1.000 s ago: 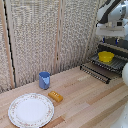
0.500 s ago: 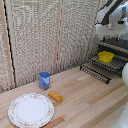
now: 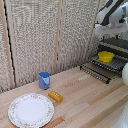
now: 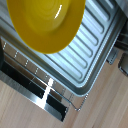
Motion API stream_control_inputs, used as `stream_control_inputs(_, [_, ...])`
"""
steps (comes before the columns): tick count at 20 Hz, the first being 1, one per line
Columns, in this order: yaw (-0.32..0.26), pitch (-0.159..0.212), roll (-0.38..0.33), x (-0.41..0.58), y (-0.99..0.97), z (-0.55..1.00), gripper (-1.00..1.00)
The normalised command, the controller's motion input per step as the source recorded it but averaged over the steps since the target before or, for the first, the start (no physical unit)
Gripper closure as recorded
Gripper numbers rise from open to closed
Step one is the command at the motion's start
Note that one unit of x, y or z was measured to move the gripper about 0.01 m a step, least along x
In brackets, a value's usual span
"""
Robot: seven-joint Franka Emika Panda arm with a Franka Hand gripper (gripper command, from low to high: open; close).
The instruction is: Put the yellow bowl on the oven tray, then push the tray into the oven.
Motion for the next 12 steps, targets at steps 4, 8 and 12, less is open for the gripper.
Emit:
stream_control_inputs(4, [0.208, 0.097, -0.364, -0.131, -0.02, -0.10, -1.00])
stream_control_inputs(8, [0.186, 0.081, -0.375, -0.079, 0.00, -0.15, -1.00])
stream_control_inputs(12, [0.164, 0.068, -0.375, 0.011, 0.02, -0.14, -1.00])
